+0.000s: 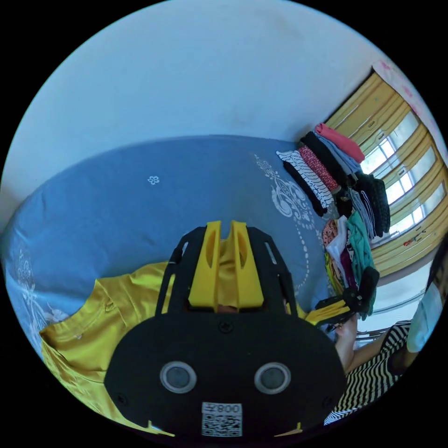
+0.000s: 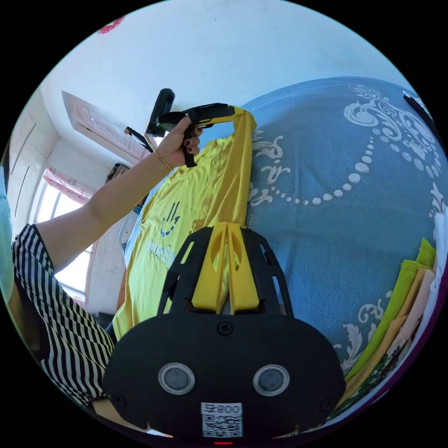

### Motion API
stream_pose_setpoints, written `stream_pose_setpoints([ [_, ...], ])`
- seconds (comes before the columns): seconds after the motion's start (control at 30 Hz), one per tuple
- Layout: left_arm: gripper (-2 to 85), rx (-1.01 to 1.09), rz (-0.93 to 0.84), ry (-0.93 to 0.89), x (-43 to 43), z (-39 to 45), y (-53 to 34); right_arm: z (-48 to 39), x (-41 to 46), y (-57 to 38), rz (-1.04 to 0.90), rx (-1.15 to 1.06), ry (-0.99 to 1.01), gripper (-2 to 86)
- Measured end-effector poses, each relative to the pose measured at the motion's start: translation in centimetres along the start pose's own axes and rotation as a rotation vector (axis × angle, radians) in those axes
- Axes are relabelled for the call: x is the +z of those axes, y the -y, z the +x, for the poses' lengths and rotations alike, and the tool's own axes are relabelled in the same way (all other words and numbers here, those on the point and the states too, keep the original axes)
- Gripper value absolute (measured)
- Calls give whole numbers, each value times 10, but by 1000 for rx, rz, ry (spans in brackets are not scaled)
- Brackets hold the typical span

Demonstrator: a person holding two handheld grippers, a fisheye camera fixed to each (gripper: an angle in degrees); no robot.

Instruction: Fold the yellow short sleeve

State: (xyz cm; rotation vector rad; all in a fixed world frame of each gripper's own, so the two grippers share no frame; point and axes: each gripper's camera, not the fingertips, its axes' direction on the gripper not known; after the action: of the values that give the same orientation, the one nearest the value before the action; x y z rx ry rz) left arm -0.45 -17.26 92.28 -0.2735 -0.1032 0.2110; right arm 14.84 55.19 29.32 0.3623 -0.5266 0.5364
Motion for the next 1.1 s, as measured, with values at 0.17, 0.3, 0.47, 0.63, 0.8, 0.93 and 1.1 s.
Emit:
stream_pose_setpoints([
  [0.17,71,-69,41,-78,-11,-28,-6,7,-3,-3,-9,2,-3,1],
  [0.3,48,-88,2,-122,-8,-37,-7,12,-7,-6,-6,9,7,1],
  [0.47,15,-155,-39,-244,-7,-54,-4,17,-13,-8,-8,15,17,1],
  [0.63,10,-198,-25,-267,-12,-62,-6,19,-20,-8,-5,19,21,1],
  [0.8,27,-35,-179,-98,-18,-40,-3,18,-28,-7,-2,25,28,1],
  [0.93,48,-4,-198,-84,-32,-34,-5,15,-34,-5,-2,28,32,0],
  [1.1,26,-57,-222,-325,-42,-44,-21,10,-42,0,0,33,41,0],
])
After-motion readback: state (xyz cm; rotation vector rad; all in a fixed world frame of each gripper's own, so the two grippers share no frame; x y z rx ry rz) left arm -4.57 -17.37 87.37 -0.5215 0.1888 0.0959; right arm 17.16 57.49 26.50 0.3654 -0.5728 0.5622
